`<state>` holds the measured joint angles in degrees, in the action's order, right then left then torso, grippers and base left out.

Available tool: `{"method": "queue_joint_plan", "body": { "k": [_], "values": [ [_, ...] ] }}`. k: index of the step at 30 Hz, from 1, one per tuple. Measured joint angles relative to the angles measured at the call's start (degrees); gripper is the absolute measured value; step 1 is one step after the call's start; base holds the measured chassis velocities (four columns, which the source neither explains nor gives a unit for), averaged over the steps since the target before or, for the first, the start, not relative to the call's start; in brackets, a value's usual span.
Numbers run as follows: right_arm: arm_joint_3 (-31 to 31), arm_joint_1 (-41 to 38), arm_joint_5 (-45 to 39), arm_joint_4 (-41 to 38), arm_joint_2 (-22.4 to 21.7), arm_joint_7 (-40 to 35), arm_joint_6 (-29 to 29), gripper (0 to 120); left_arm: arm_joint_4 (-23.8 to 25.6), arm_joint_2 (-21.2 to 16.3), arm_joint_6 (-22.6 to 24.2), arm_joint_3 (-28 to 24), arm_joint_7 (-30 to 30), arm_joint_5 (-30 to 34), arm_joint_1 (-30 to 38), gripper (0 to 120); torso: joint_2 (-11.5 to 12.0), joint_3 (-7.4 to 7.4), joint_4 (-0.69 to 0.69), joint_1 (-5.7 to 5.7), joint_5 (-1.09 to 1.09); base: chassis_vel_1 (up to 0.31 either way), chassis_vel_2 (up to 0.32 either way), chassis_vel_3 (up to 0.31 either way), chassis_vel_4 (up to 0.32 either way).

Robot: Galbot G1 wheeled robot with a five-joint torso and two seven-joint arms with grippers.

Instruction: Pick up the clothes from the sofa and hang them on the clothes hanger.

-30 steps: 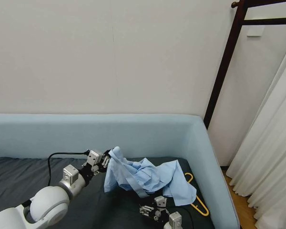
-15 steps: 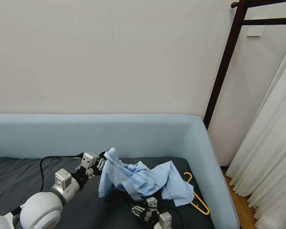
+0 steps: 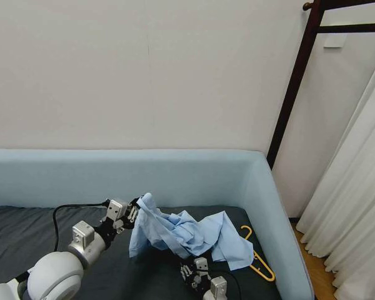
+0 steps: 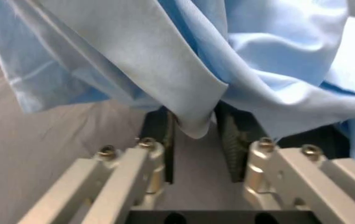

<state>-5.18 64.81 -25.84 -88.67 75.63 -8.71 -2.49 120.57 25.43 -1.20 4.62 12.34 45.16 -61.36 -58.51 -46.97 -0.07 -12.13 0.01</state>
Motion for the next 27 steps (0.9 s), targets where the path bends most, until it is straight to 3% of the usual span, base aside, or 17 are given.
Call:
{"method": "queue_joint_plan", "body": {
  "k": [6,13,17,18,21,22,25,27],
  "values": [
    [0.8,0.1,-1.1,-1.7,-1.2,-0.4,-0.4,1,-0.3,0.7,-0.3,0.1,-0.1,-0.6,-0.4,0,0.0,0.0,0.01,0.0,-0.01,0.0,0.0,0.0,0.0],
    [2.5,2.9,1.4,-9.5,-7.6,-0.3,-2.5,0,-3.0,3.8,-1.2,0.3,0.5,-3.2,-1.1,0,0.0,0.0,0.0,0.0,-0.01,0.0,0.0,0.0,0.0],
    [4.5,3.3,-1.3,-23.0,-19.1,1.5,-8.7,0,-5.3,8.1,-0.8,-0.1,3.2,-5.4,-0.3,0,0.0,0.0,-0.01,0.01,-0.01,0.0,0.0,0.0,0.0],
    [4.5,3.3,-1.3,-23.0,-19.1,1.5,-8.7,0,-5.3,8.1,-0.8,-0.1,3.2,-5.4,-0.3,0,0.0,0.0,-0.01,0.01,-0.01,0.0,0.0,0.0,0.0],
    [6.7,-1.5,-8.6,-29.9,-29.1,1.8,-14.9,0,-6.1,10.8,1.0,-1.1,5.5,-5.6,3.1,0,0.0,0.0,0.02,0.0,0.0,0.0,0.0,0.0,0.0],
    [6.7,-1.5,-8.6,-29.9,-29.1,1.8,-14.9,0,-6.1,10.8,1.0,-1.1,5.5,-5.6,3.1,0,0.0,0.0,0.02,0.0,0.0,0.0,0.0,0.0,0.0],
    [8.1,-9.1,-13.9,-32.2,-37.1,1.9,-19.9,0,-7.0,12.3,4.2,-4.1,7.5,-4.7,10.5,0,0.0,-0.01,0.01,0.0,-0.02,0.0,0.0,0.0,0.0],
    [8.1,-11.9,-16.5,-32.5,-39.1,1.9,-21.1,0,-7.1,12.5,5.4,-5.4,8.1,-3.3,13.6,0,0.0,-0.01,0.0,0.0,-0.02,0.0,0.0,0.0,0.0]
  ]
}}
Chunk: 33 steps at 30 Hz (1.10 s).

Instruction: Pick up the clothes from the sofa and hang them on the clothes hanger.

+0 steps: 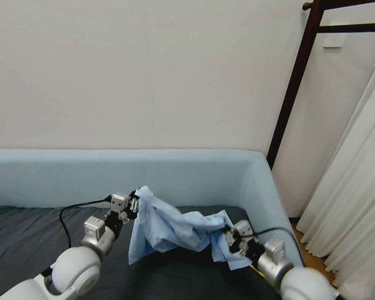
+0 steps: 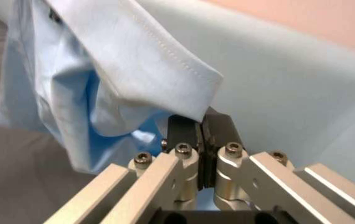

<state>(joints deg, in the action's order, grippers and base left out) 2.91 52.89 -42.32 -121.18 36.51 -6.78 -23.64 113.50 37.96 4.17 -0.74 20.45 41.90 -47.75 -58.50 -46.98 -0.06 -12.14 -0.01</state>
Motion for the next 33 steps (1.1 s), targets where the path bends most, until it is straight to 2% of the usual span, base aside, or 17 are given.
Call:
{"method": "queue_joint_plan", "body": {
  "k": [4,5,7,8,11,17,19,21,23,26,30,31,33],
  "values": [
    [-2.5,-14.6,-12.1,0.1,-4.7,-1.7,-3.5,0,-2.1,1.1,3.0,-6.4,2.2,4.3,14.1,0,0.0,0.0,-0.02,0.0,0.01,0.0,0.0,0.0,0.0],
    [-3.4,-18.9,-14.9,1.0,-4.9,-2.3,-4.3,0,-3.3,1.8,4.0,-8.5,3.2,5.0,18.1,0,0.0,0.0,0.0,0.0,0.0,0.0,0.0,0.0,0.0],
    [-3.5,-19.6,-15.4,1.2,-4.9,-2.4,-4.4,0,-3.5,2.0,4.2,-8.9,3.3,5.1,18.7,0,0.0,0.0,0.0,0.0,0.0,0.0,0.0,0.0,0.0],
    [-5.0,-26.2,-18.7,2.9,-4.4,-3.2,-5.5,0,-5.3,3.6,5.5,-12.2,4.5,6.2,24.5,0,0.0,-0.01,0.01,-0.01,0.01,0.0,0.0,0.0,0.0],
    [-9.5,-37.1,-21.9,6.4,-2.7,-4.6,-7.5,0,-9.1,7.1,7.4,-18.1,6.4,7.0,33.3,0,0.0,0.0,0.0,-0.01,0.02,0.0,0.0,0.0,0.0],
    [-12.8,-42.8,-23.6,9.1,-0.7,-6.9,-9.4,0,-13.2,9.9,9.4,-21.9,8.7,7.0,38.9,0,0.0,0.0,-0.03,-0.01,0.0,0.0,0.0,0.0,0.0],
    [-15.4,-46.6,-24.6,12.4,1.4,-8.9,-10.7,0,-16.7,11.9,11.0,-23.5,10.7,6.4,41.9,0,0.0,0.0,-0.04,-0.01,-0.01,0.0,0.0,0.0,0.0],
    [-18.1,-51.2,-24.9,17.9,4.6,-11.3,-11.8,0,-21.2,14.3,12.8,-24.6,13.6,5.2,44.7,0,0.0,-0.01,0.01,-0.02,0.01,0.0,0.0,0.0,0.0],
    [-18.6,-52.3,-25.1,19.3,5.3,-11.9,-12.1,0,-22.2,14.9,13.6,-24.8,14.4,5.0,45.3,0,0.0,-0.01,0.01,-0.02,0.01,0.0,0.0,0.0,0.0],
    [-21.4,-57.2,-24.9,25.4,8.7,-13.6,-12.6,0,-26.0,16.6,15.5,-25.5,17.1,4.6,46.9,0,0.0,-0.01,0.03,-0.02,0.03,0.0,0.0,0.0,0.0],
    [-22.9,-59.5,-24.7,28.5,11.1,-15.0,-12.3,0,-27.0,17.5,16.4,-25.7,18.9,4.8,47.4,0,0.0,-0.01,0.01,-0.02,0.03,0.0,0.0,0.0,0.0],
    [-23.1,-60.0,-25.1,27.6,11.1,-16.1,-12.5,0,-25.7,16.9,17.1,-25.7,19.8,5.4,47.4,0,0.0,-0.01,0.01,-0.02,0.04,0.0,0.0,0.0,0.0],
    [-23.1,-59.7,-26.1,21.3,8.4,-17.5,-14.1,0,-19.9,13.6,18.6,-25.0,21.7,7.5,46.8,0,0.0,0.01,0.0,-0.01,0.03,0.0,0.0,0.0,0.0]
  ]
}}
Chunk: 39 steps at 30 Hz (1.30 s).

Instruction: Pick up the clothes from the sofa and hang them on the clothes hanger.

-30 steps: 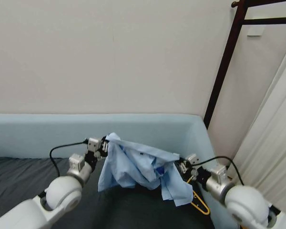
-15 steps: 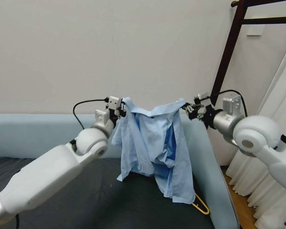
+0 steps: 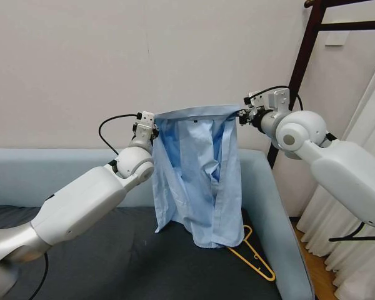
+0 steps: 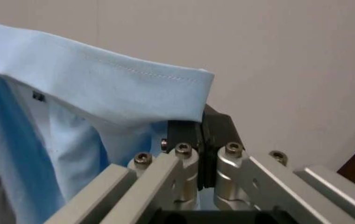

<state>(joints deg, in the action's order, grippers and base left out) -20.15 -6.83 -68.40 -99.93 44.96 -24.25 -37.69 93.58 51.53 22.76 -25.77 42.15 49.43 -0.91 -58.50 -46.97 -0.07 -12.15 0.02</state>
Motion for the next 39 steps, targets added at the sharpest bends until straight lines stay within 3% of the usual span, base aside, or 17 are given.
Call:
{"method": "queue_joint_plan", "body": {
  "k": [1,2,6,8,10,13,14,15,21,24,26,27,30,32,34,35,39],
  "values": [
    [0.5,0.7,-0.8,-4.2,-1.8,-0.7,-1.2,0,4.3,-2.2,1.2,0.7,1.4,2.2,-0.4,0,0.0,0.01,0.01,0.02,0.0,0.0,0.0,0.0,0.0],
    [0.5,0.7,-0.8,-4.2,-1.8,-0.7,-1.2,0,4.3,-2.2,1.2,0.7,1.4,2.2,-0.4,0,0.0,0.01,0.01,0.02,0.0,0.0,0.0,0.0,0.0],
    [4.8,3.5,-5.6,-16.3,-9.7,-1.6,-3.8,0,19.2,-10.5,3.5,2.4,4.1,9.0,0.0,0,0.0,0.02,0.01,0.03,-0.02,0.0,0.0,0.0,0.0],
    [6.8,4.4,-7.7,-18.5,-11.8,-2.0,-4.2,0,21.5,-12.0,3.8,2.6,4.6,10.6,0.8,0,0.0,0.02,0.01,0.03,-0.02,0.0,0.0,0.0,0.0],
    [11.2,6.6,-11.4,-23.0,-17.1,-2.6,-4.4,0,25.9,-14.7,4.4,2.8,4.9,14.0,2.6,0,0.0,0.02,0.05,0.03,-0.02,0.0,0.0,0.0,0.0],
    [16.2,9.4,-14.5,-26.6,-22.1,-2.8,-4.4,0,29.3,-16.4,4.7,2.9,5.0,16.9,4.2,0,0.0,0.03,-0.06,0.04,-0.01,0.0,0.0,0.0,0.0],
    [19.4,10.8,-16.2,-29.0,-25.5,-2.4,-4.4,0,33.6,-19.2,5.1,3.4,5.3,20.6,6.0,0,0.0,0.04,-0.08,0.04,-0.05,0.0,0.0,0.0,0.0],
    [21.1,11.5,-18.1,-30.9,-28.0,-2.6,-4.3,0,36.3,-21.3,5.6,3.7,5.8,23.6,8.2,0,0.0,0.02,0.04,0.04,-0.02,0.0,0.0,0.0,0.0],
    [22.0,12.3,-19.8,-32.6,-28.6,-3.6,-4.3,0,36.6,-21.8,5.9,3.8,6.5,24.2,7.6,0,0.0,0.01,0.01,0.02,-0.01,0.0,0.0,0.0,0.0],
    [19.9,13.6,-20.2,-33.3,-25.7,-6.4,-4.3,0,35.8,-20.8,6.1,5.2,7.2,23.0,0.7,0,0.0,0.0,-0.01,0.02,-0.01,0.0,0.0,0.0,0.0],
    [18.3,15.8,-20.9,-33.3,-21.8,-9.5,-4.3,0,34.0,-18.3,6.1,8.1,8.1,20.6,-6.5,0,0.0,0.01,0.0,0.02,0.0,0.0,0.0,0.0,0.0],
    [18.3,15.8,-20.9,-33.3,-21.8,-9.5,-4.3,0,34.0,-18.3,6.1,8.1,8.1,20.6,-6.5,0,0.0,0.01,0.0,0.02,0.0,0.0,0.0,0.0,0.0],
    [17.1,22.4,-20.0,-30.8,-13.3,-13.8,-4.2,0,30.0,-14.8,6.1,11.7,8.3,15.5,-18.9,0,0.0,-0.01,0.0,0.0,0.03,0.0,0.0,0.0,0.0],
    [16.3,24.8,-19.0,-29.1,-10.9,-14.2,-4.1,0,28.8,-14.1,6.1,12.3,8.2,14.1,-21.7,0,0.0,-0.01,0.04,0.0,0.03,0.0,0.0,0.0,0.0],
    [13.2,32.7,-11.1,-21.2,-3.6,-12.2,-3.8,0,22.1,-9.5,5.2,13.0,7.2,8.3,-29.2,0,0.0,-0.01,0.08,0.0,-0.01,0.0,0.0,0.0,0.0],
    [13.2,32.7,-11.1,-21.2,-3.6,-12.2,-3.8,0,22.1,-9.5,5.2,13.0,7.2,8.3,-29.2,0,0.0,-0.01,0.08,0.0,-0.01,0.0,0.0,0.0,0.0],
    [10.0,39.1,3.3,-6.9,8.0,-6.3,-1.6,0,5.9,1.7,2.1,8.0,4.9,-1.5,-30.8,0,0.0,-0.01,0.0,0.0,-0.01,0.0,0.0,0.0,0.0]
  ]
}}
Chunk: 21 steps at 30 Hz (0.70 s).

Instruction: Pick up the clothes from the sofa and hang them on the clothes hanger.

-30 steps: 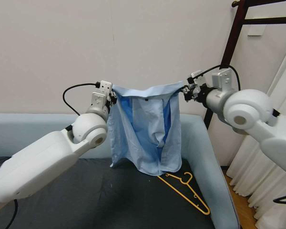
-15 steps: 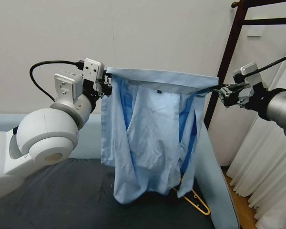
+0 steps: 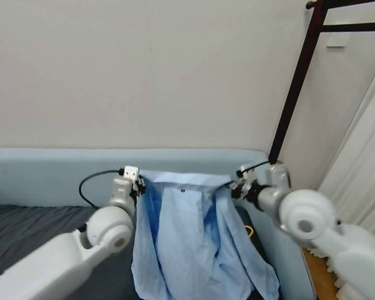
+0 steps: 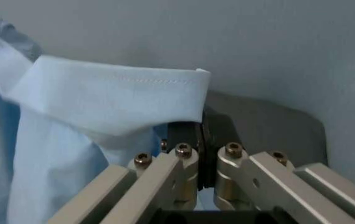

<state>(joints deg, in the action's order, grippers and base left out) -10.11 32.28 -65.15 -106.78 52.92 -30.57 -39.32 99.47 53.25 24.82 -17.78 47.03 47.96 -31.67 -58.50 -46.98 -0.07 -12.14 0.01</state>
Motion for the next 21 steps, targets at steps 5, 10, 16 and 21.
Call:
{"method": "queue_joint_plan", "body": {
  "k": [5,10,16,21],
  "values": [
    [-1.3,0.7,12.1,13.0,7.0,5.4,4.5,0,-17.5,14.2,-4.0,-3.7,-2.4,-9.3,2.8,0,0.0,0.0,-0.03,-0.01,0.01,0.0,0.0,0.0,0.0],
    [-2.1,-0.3,18.4,18.9,8.9,7.9,7.7,0,-28.1,19.2,-8.5,-3.7,-4.0,-15.0,4.6,0,0.0,0.01,-0.06,-0.01,0.0,0.0,0.0,0.0,0.0],
    [-1.7,-1.5,19.0,21.7,10.3,8.5,8.3,0,-28.6,16.3,-9.7,-0.7,-4.4,-16.4,3.2,0,0.0,0.02,0.04,0.0,0.0,0.0,0.0,0.0,0.0],
    [-1.6,-2.1,20.1,26.4,12.2,10.3,10.1,0,-26.1,12.4,-9.8,1.1,-5.0,-16.4,0.5,0,0.0,0.01,0.03,0.01,0.0,0.0,0.0,0.0,0.0]
  ]
}}
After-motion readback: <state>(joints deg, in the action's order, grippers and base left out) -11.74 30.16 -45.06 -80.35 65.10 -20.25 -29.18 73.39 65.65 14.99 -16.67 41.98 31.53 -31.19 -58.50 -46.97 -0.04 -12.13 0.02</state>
